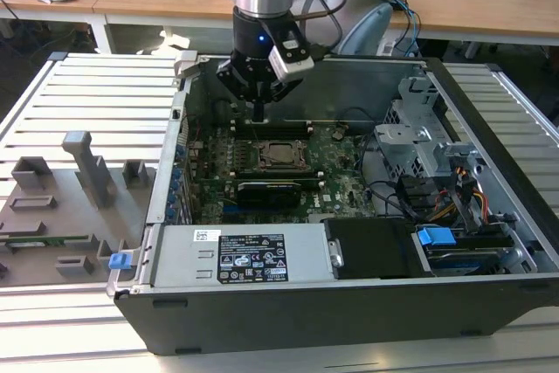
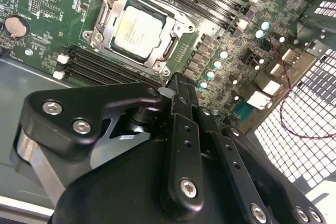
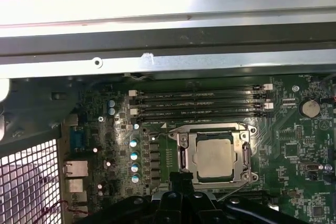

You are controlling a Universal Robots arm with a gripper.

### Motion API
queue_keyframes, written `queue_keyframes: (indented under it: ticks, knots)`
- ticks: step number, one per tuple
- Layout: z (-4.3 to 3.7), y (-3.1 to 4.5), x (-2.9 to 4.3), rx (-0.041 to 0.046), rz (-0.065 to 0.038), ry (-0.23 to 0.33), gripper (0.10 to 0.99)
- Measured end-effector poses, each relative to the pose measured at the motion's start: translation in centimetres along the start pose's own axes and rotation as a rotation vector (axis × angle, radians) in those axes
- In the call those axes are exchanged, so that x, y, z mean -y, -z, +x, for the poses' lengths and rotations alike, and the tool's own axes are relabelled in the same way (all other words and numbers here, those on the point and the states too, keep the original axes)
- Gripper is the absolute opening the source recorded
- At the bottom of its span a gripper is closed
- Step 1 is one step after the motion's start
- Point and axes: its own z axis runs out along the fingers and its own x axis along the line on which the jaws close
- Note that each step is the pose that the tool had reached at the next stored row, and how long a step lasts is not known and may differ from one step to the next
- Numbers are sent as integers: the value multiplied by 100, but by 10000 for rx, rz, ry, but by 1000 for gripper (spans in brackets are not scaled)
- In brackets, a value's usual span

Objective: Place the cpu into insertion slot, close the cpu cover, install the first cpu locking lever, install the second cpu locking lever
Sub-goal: 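Install the first cpu locking lever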

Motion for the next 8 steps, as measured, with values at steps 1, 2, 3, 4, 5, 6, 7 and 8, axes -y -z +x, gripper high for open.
queue_keyframes:
  ticks: [1,2,3,4,5,6,7,8]
  knots:
    - [3,0,-10,0,0,0,106]
    - [6,0,-22,0,0,1,106]
    - [8,0,-33,1,-1,1,106]
    - [10,1,-47,1,-1,0,106]
    - [13,0,-58,1,-1,0,106]
    - [17,1,-69,1,0,0,106]
    - [24,0,-76,1,-1,0,106]
    - [48,0,-84,0,0,0,106]
